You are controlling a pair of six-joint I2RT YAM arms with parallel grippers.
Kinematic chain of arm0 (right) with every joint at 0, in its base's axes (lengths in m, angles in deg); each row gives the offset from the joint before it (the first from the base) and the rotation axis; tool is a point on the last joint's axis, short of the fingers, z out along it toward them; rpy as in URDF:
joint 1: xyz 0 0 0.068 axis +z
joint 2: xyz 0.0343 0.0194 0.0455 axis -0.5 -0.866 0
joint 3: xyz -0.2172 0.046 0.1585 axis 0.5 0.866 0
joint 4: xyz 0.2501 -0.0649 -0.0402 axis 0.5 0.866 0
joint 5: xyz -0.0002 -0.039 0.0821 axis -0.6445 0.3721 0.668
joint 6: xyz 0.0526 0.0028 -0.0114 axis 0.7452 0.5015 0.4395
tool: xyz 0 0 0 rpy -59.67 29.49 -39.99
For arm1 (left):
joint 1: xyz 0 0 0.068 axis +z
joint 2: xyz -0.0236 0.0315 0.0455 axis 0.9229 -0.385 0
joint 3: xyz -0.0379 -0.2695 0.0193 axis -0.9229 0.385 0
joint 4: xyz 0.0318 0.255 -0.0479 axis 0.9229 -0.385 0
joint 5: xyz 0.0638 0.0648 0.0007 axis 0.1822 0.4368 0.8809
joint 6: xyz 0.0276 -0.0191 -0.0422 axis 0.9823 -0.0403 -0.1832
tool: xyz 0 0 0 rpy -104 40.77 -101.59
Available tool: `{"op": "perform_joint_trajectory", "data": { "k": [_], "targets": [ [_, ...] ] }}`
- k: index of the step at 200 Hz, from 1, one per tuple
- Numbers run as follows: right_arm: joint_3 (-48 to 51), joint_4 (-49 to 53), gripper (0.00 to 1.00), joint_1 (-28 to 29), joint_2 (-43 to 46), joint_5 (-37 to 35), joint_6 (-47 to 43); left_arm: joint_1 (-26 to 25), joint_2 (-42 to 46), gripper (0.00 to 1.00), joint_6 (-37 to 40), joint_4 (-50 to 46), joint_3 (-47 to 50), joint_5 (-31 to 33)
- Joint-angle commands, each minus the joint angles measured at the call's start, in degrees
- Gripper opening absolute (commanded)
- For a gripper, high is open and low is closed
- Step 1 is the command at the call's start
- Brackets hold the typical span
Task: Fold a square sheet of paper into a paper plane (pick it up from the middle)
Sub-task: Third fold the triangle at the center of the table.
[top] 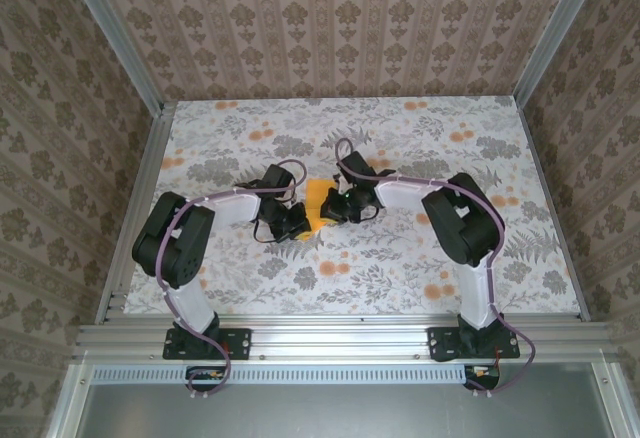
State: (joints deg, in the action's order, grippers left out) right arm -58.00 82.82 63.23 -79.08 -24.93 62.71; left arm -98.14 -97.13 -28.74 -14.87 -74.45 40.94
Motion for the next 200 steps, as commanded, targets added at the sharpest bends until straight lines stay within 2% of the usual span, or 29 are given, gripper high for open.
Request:
{"op": "perform_joint_trajectory", "data": {
  "k": [1, 59, 104, 200],
  "targets": [
    [1.15, -0.76, 0.06, 1.63, -0.21, 0.81, -0.22, -0.33, -3.27, 0.0, 0.76, -6.61, 1.16, 5.01],
    [0.61, -2.12, 0.05, 2.12, -2.87, 3.66, 0.22, -0.57, -3.65, 0.0, 0.84, -6.53, 0.64, 4.49],
    [0.3, 0.83, 0.04, 1.5, -5.36, 0.39, 0.79, -0.59, -3.47, 0.0, 0.92, -7.0, 0.72, 4.78],
    [-0.47, -1.54, 0.06, -4.85, -4.42, -4.74, 0.02, -0.5, -5.02, 0.0, 5.08, -12.61, 0.56, 7.85]
  ]
}}
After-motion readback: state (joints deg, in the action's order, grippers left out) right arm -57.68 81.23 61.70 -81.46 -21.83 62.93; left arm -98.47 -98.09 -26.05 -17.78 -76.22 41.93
